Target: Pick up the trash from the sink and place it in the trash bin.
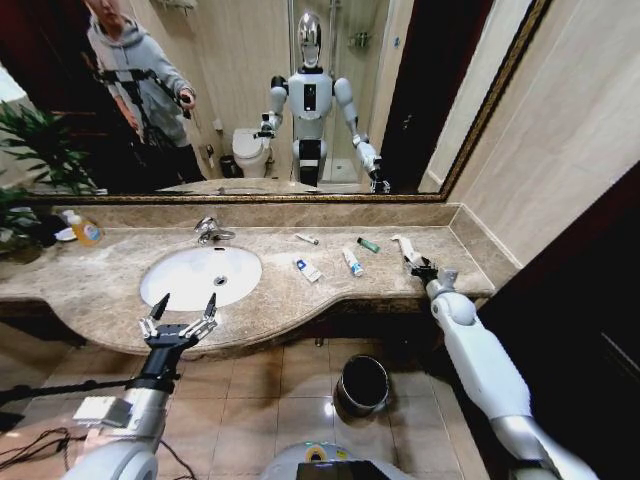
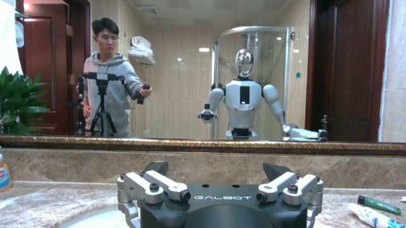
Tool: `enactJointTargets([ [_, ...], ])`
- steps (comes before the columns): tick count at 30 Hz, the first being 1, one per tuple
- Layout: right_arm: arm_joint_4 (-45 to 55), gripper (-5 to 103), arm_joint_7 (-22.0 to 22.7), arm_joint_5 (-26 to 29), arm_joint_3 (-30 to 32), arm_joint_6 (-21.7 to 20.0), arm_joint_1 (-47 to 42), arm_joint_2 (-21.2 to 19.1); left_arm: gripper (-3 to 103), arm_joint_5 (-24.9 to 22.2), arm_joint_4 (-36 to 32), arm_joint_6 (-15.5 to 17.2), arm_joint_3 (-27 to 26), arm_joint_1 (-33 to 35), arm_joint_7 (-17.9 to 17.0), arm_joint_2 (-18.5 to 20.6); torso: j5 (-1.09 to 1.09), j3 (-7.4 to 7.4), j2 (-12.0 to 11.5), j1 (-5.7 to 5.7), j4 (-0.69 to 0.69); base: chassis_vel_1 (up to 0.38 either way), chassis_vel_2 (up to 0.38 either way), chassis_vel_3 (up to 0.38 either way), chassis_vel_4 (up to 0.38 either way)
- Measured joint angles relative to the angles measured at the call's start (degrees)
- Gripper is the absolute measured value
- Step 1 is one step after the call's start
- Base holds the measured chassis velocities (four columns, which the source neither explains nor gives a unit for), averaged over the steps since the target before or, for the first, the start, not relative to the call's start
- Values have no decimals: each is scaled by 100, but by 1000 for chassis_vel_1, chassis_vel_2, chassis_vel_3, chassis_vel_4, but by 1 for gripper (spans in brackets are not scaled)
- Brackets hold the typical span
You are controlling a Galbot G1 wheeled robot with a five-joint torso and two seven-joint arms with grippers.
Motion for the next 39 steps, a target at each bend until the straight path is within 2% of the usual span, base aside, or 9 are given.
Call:
enactJointTargets([
  [3, 51, 48, 7, 13, 5, 0, -16, -15, 100, 0, 0, 0, 0, 0, 0, 0, 0, 0, 0, 0, 0, 0, 0, 0, 0],
  [6, 95, 38, 25, 37, 6, -17, -17, -32, 100, 0, 0, 0, 0, 0, 0, 0, 0, 0, 0, 0, 0, 0, 0, 0, 0],
  [10, 138, 16, 53, 58, 21, -51, -23, -38, 100, 0, 0, 0, 0, 0, 0, 0, -1, 0, 0, 0, 0, 0, 0, 0, 0],
  [12, 138, 16, 53, 58, 21, -51, -23, -38, 100, 0, 0, 0, 0, 0, 0, 0, -1, 0, 0, 0, 0, 0, 0, 0, 0],
  [13, 150, 5, 66, 64, 33, -51, -27, -39, 100, 0, 0, 0, 0, 0, 0, 0, 0, 0, 0, 0, 0, 0, 0, 0, 0],
  [17, 210, 1, 84, 94, 61, -50, -58, -53, 100, 0, 0, 0, 0, 0, 0, 0, 0, 0, 0, 0, 0, 0, 0, 0, 0],
  [31, 1395, 0, 97, 119, 585, 71, -933, -250, 100, 0, 0, 0, 0, 0, 0, 0, -1, 0, 0, 0, 0, 0, 0, 0, 0],
  [35, 2388, 0, 40, 179, 849, 768, -1791, -291, 100, 0, 0, 0, 0, 0, 0, 0, -2, 0, 0, 0, -2, 0, 0, 0, 0],
  [39, 3105, 0, 19, 149, 1012, 945, -2375, -193, 100, 0, 0, 0, 0, 0, 0, 0, -1, 0, 0, 0, 2, 0, 0, 0, 0],
])
